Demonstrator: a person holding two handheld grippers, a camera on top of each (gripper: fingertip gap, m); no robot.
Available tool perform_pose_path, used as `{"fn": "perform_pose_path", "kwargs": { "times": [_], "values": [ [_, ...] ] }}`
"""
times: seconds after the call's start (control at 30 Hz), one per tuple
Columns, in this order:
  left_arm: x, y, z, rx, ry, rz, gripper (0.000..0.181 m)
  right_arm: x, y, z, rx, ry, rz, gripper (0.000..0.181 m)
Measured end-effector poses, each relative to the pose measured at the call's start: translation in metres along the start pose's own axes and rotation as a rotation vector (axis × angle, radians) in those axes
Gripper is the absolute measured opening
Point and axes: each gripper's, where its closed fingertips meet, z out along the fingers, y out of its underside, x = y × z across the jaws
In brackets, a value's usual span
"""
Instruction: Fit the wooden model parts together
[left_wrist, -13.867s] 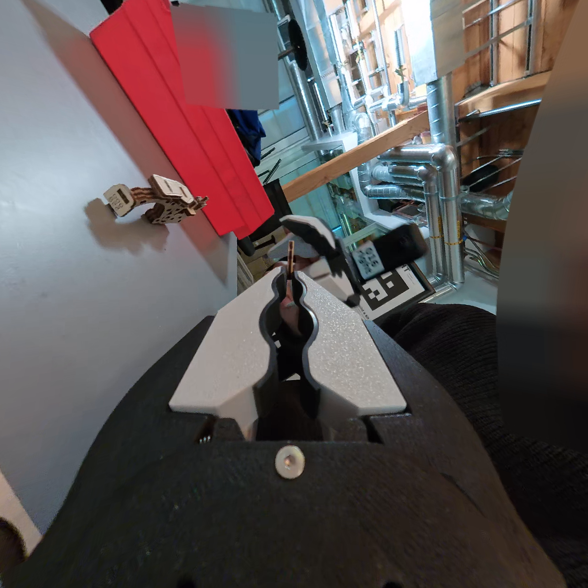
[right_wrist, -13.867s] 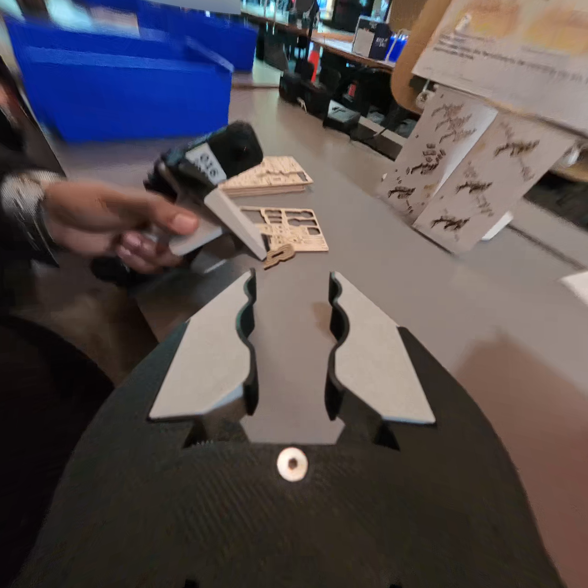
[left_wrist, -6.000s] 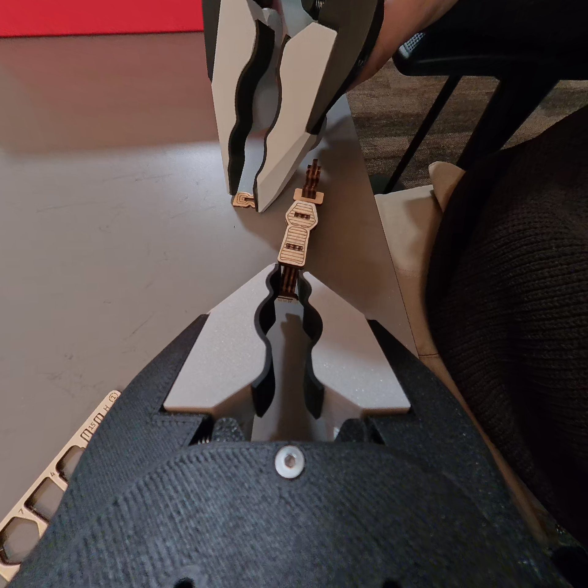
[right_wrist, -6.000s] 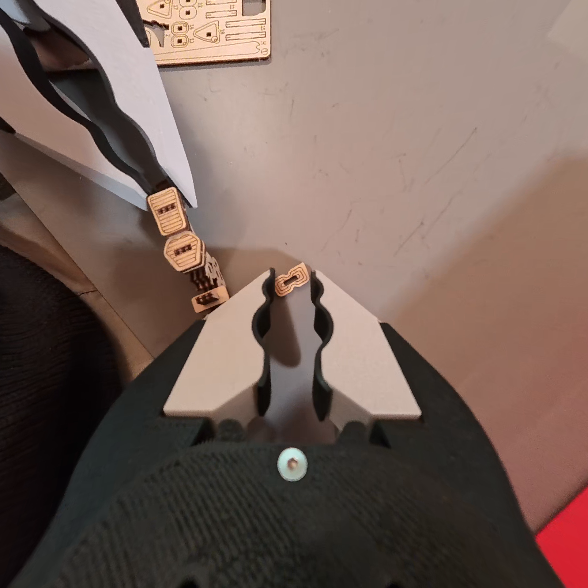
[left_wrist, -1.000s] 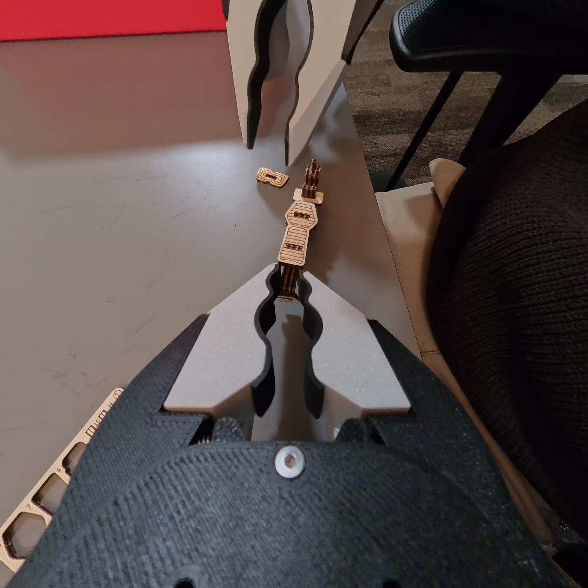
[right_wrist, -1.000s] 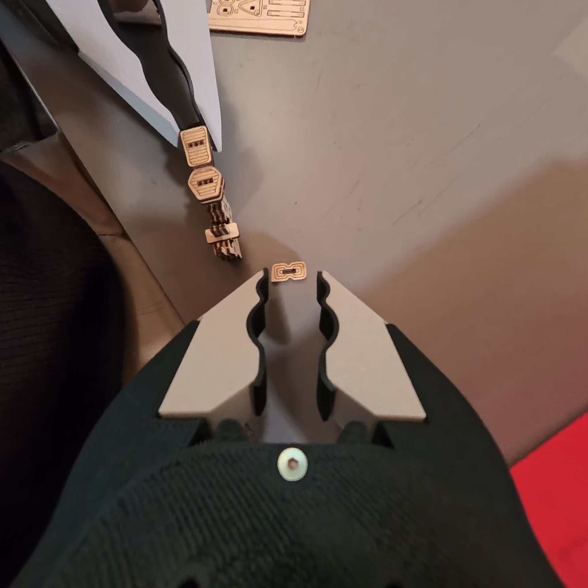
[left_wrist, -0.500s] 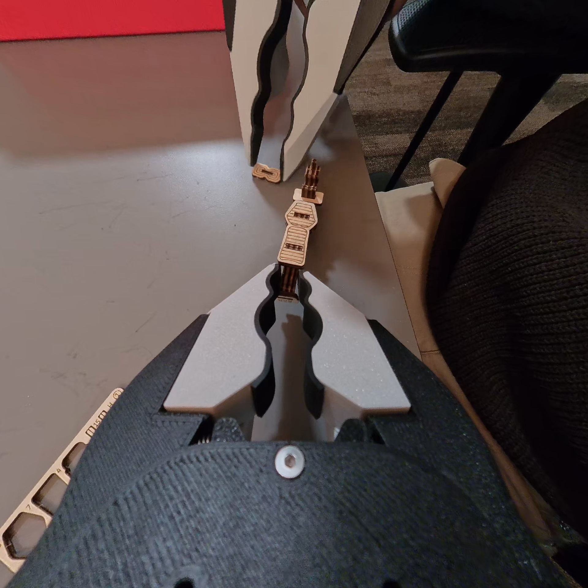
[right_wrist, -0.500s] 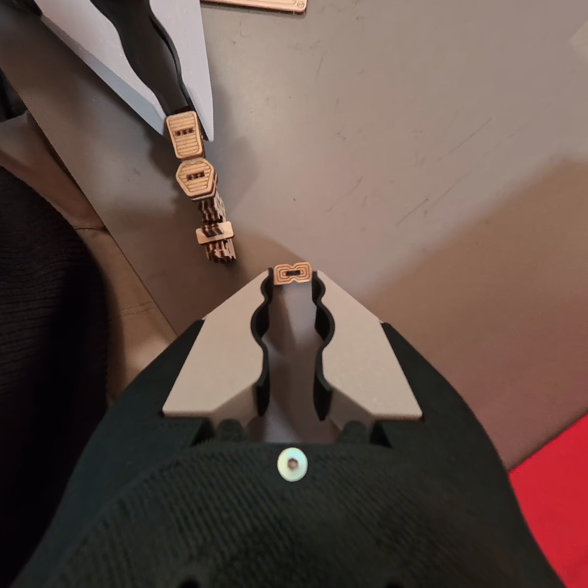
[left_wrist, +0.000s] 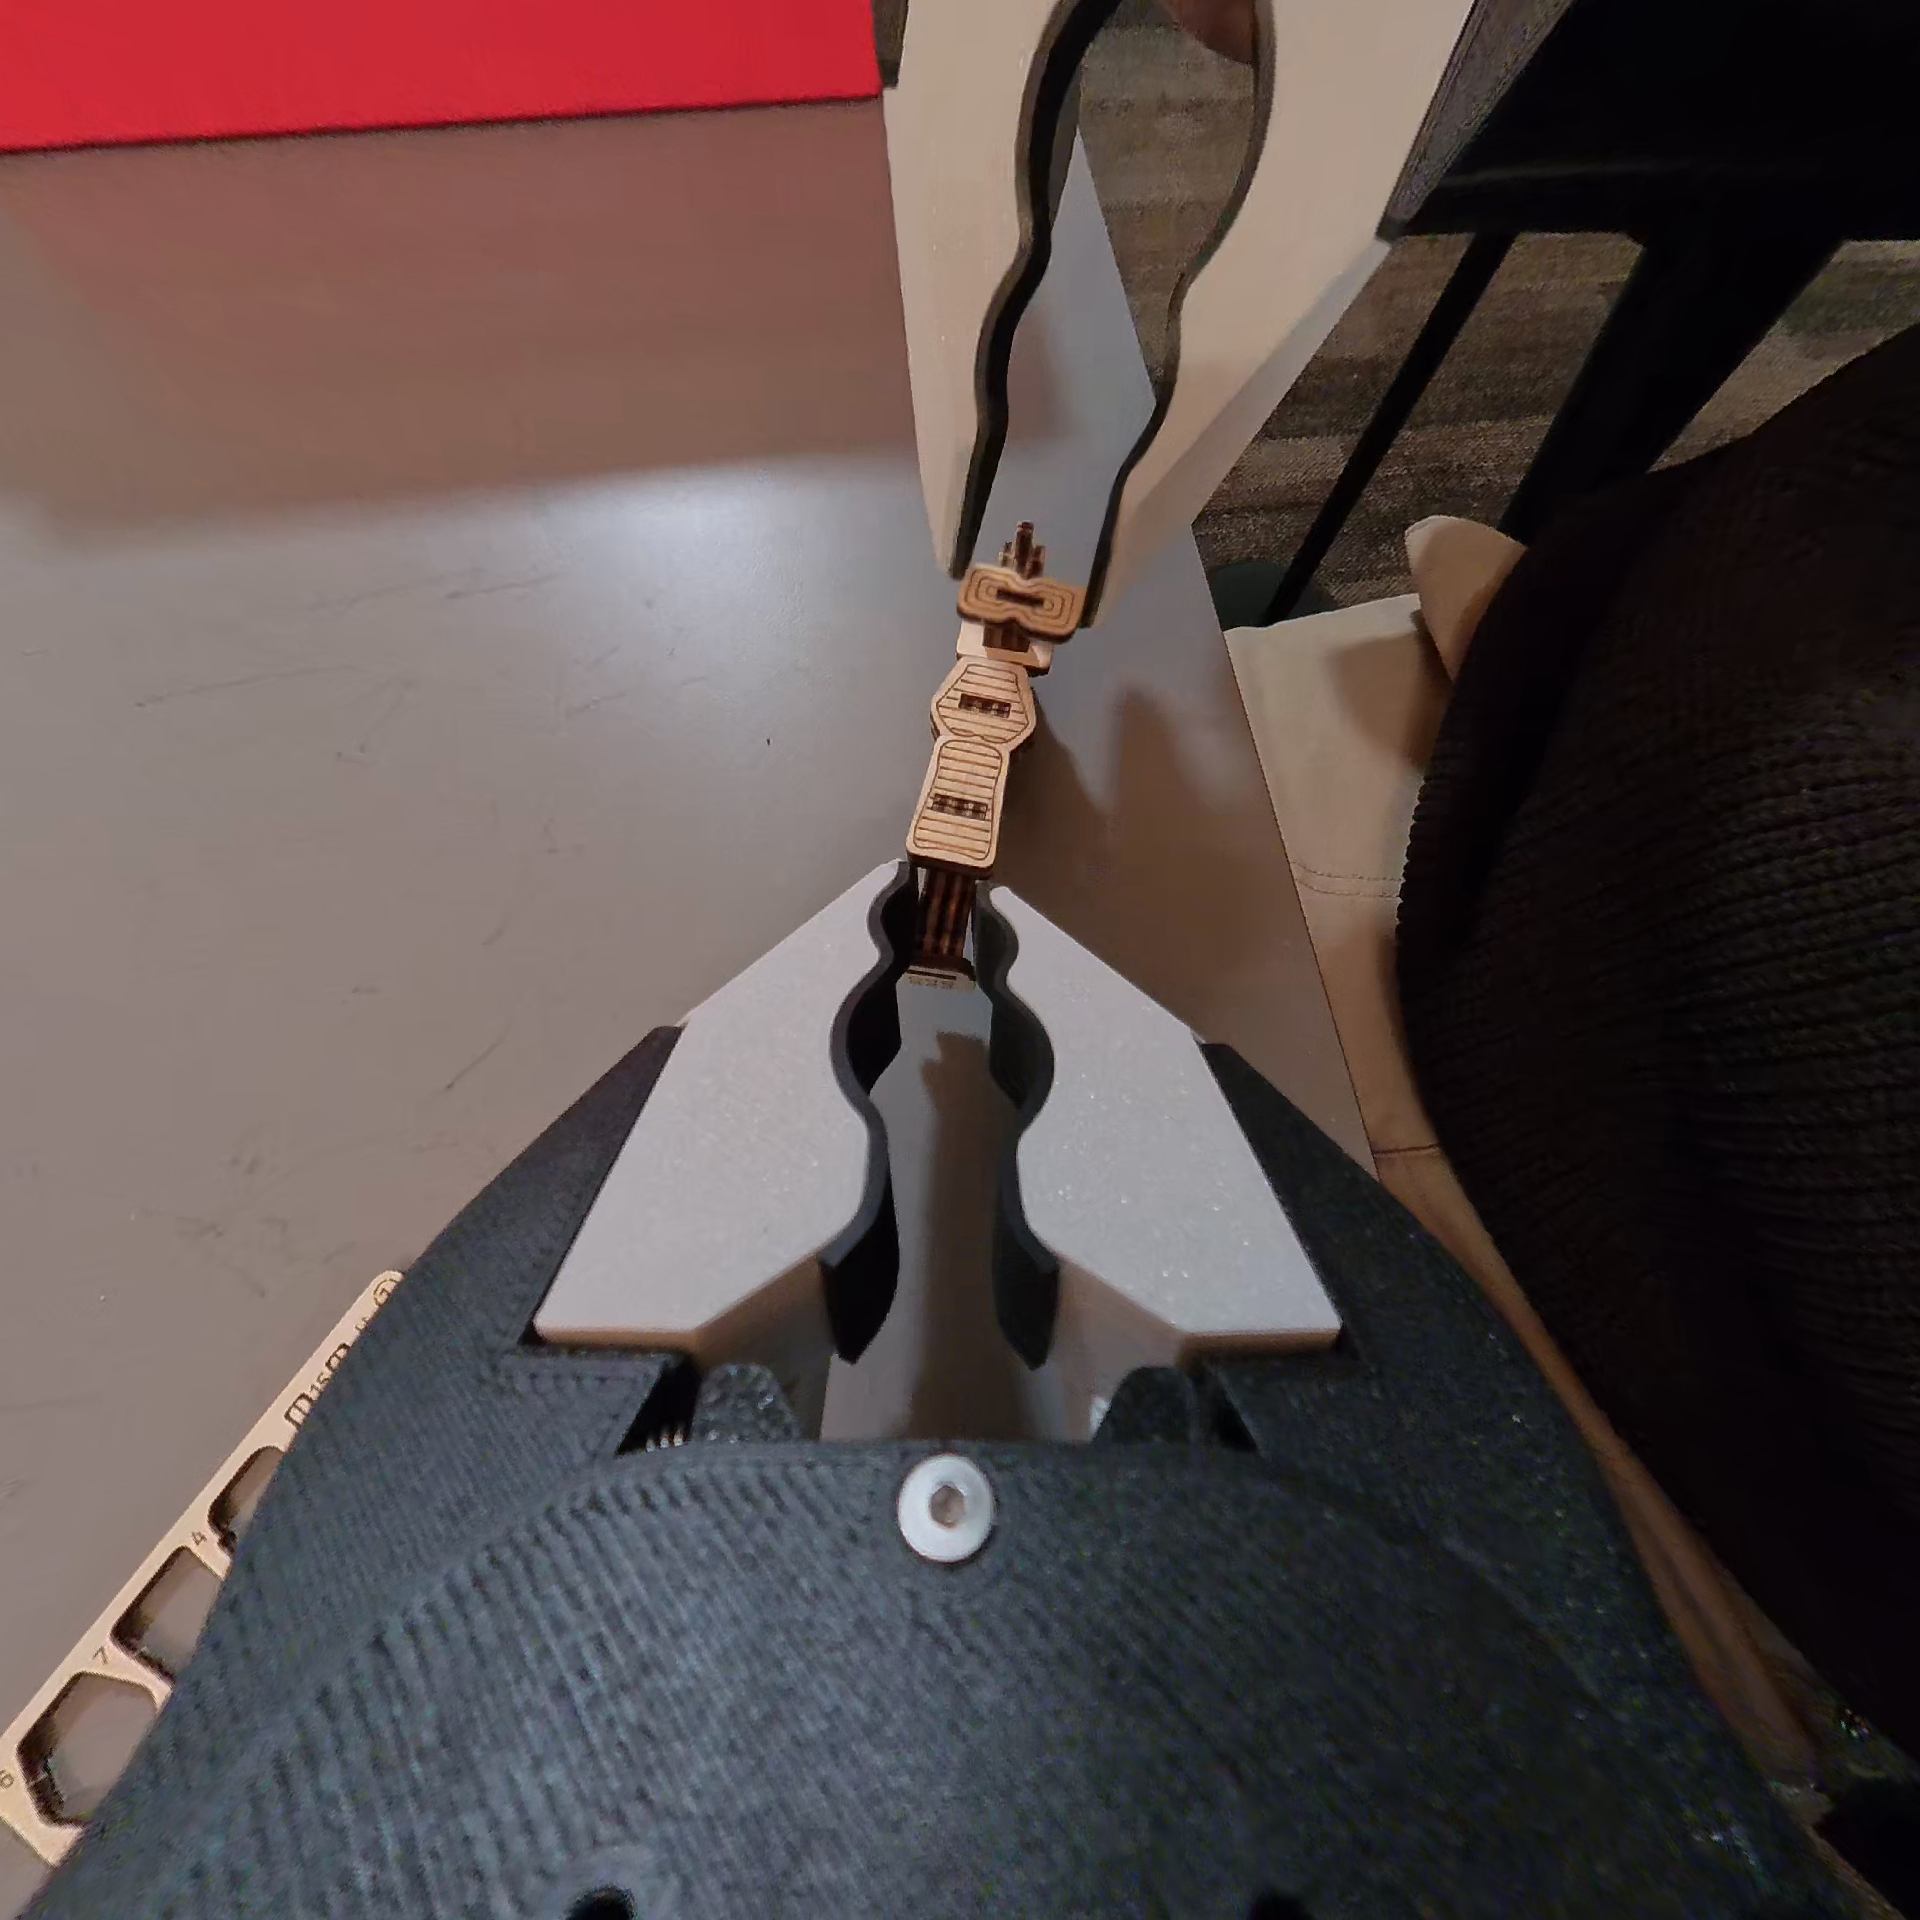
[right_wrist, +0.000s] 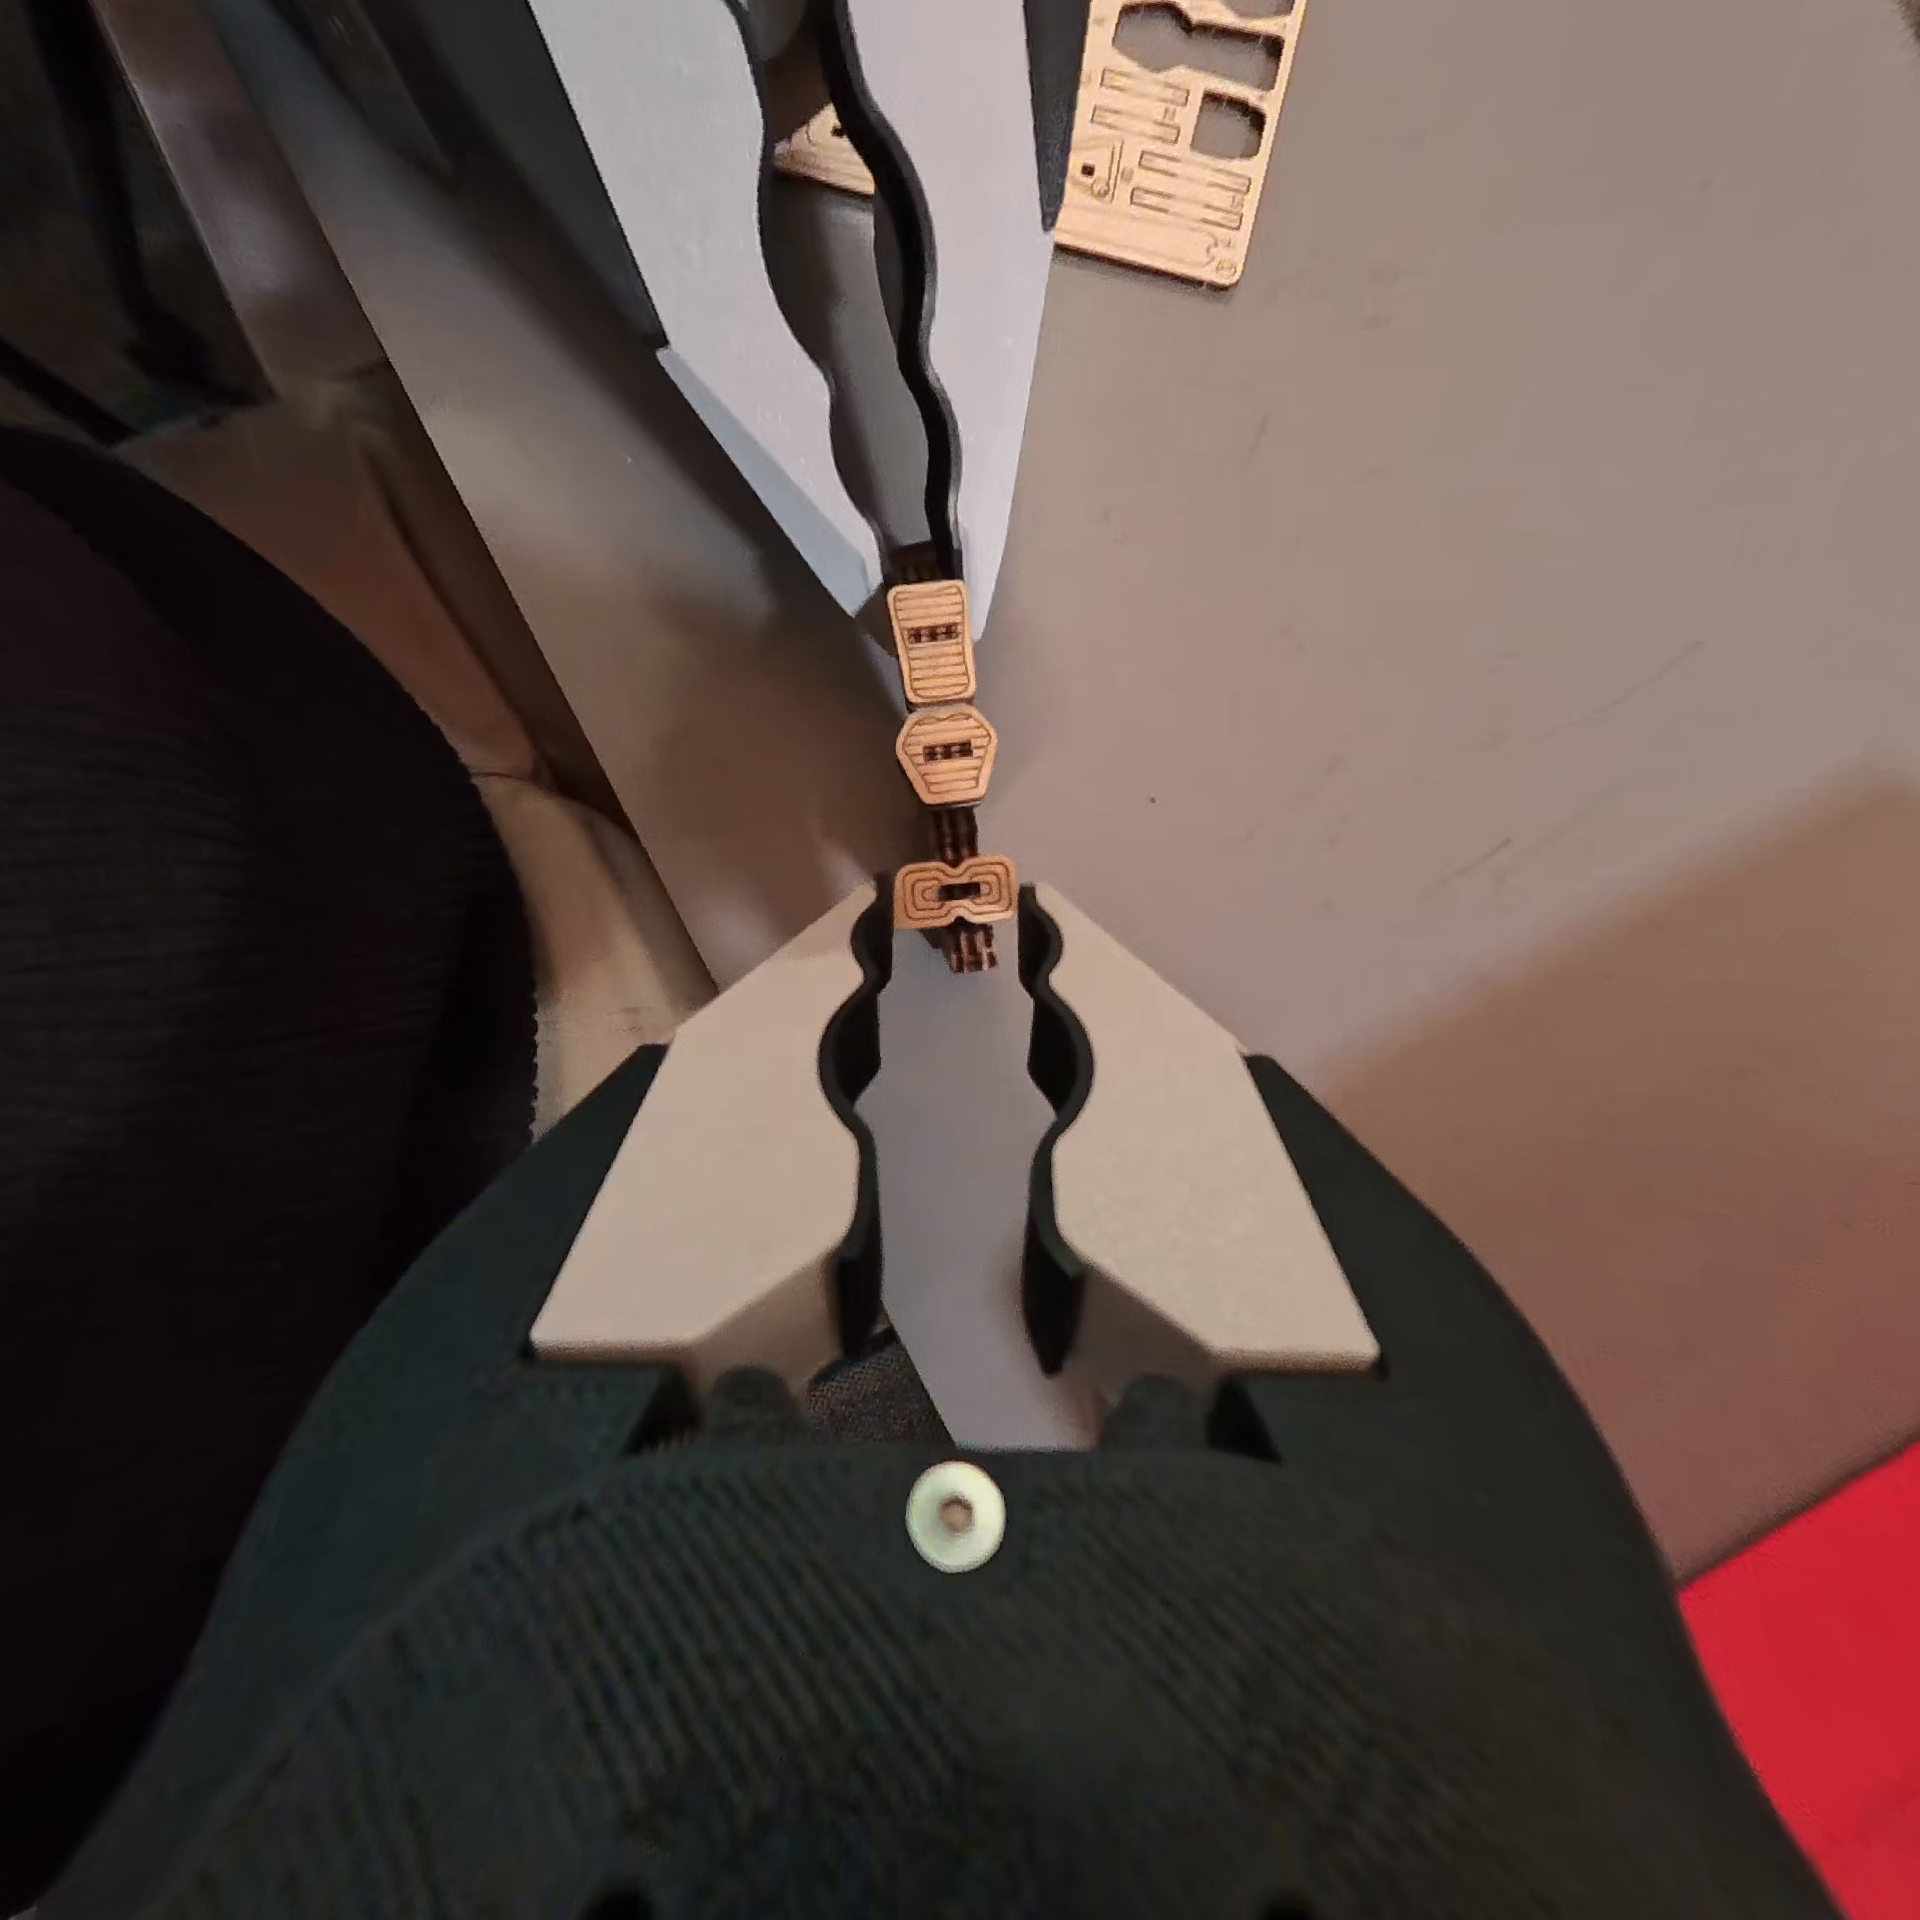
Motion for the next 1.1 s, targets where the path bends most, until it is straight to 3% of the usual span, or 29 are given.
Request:
{"fn": "perform_pose_path", "kwargs": {
  "times": [1.1],
  "values": [
    [-0.0005, -0.0034, -0.0009, 0.014, -0.023, 0.025, 0.009, 0.0032, 0.0033, 0.0031, -0.134, -0.009, -0.049, 0.023]
  ]
}}
